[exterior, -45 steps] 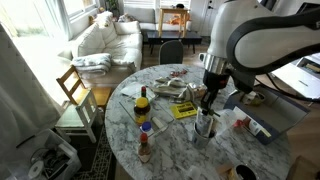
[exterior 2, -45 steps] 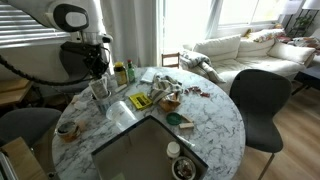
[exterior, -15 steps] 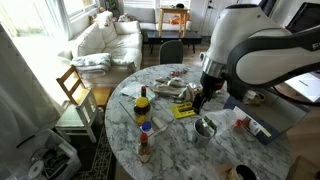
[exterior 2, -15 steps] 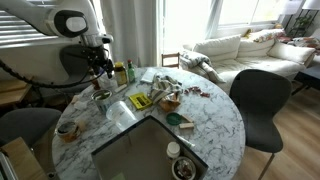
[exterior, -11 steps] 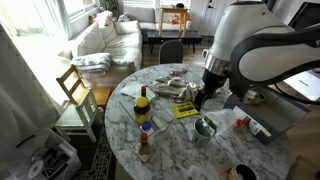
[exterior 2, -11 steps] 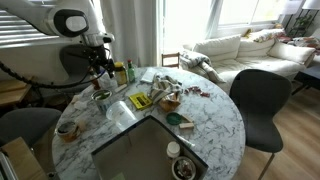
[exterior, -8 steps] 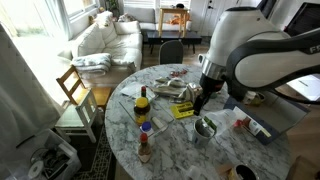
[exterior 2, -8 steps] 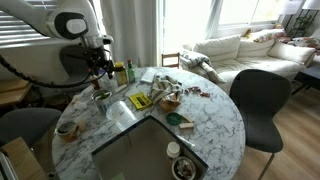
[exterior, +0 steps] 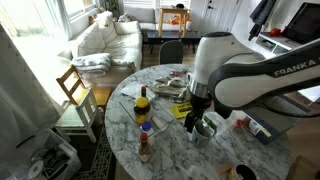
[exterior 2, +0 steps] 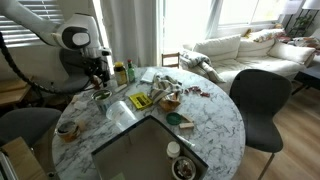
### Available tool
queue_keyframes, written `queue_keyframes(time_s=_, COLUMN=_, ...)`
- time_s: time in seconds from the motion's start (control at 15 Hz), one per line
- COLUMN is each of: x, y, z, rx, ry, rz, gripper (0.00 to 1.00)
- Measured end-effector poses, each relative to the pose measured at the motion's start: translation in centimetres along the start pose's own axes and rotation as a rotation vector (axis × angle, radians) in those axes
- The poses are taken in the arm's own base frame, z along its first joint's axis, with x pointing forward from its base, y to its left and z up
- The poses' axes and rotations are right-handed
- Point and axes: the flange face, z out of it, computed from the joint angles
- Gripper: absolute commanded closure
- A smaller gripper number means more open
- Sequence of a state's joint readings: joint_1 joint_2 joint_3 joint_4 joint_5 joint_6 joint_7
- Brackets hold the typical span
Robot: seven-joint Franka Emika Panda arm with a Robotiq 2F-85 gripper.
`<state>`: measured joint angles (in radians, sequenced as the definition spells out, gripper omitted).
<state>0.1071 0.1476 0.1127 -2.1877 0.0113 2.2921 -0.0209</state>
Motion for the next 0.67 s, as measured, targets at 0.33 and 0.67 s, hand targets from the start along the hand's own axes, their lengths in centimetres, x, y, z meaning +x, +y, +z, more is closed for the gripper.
queue_keyframes(time_s=0.33, x=0.4, y=0.3, z=2.9, rx=0.001, ry=-0.05, rz=0.084, gripper=0.55)
queue_keyframes(time_s=0.67, x=0.6, y=0.3, z=3.5, rx=0.001, ry=-0.061, rz=0.117, gripper=0.93)
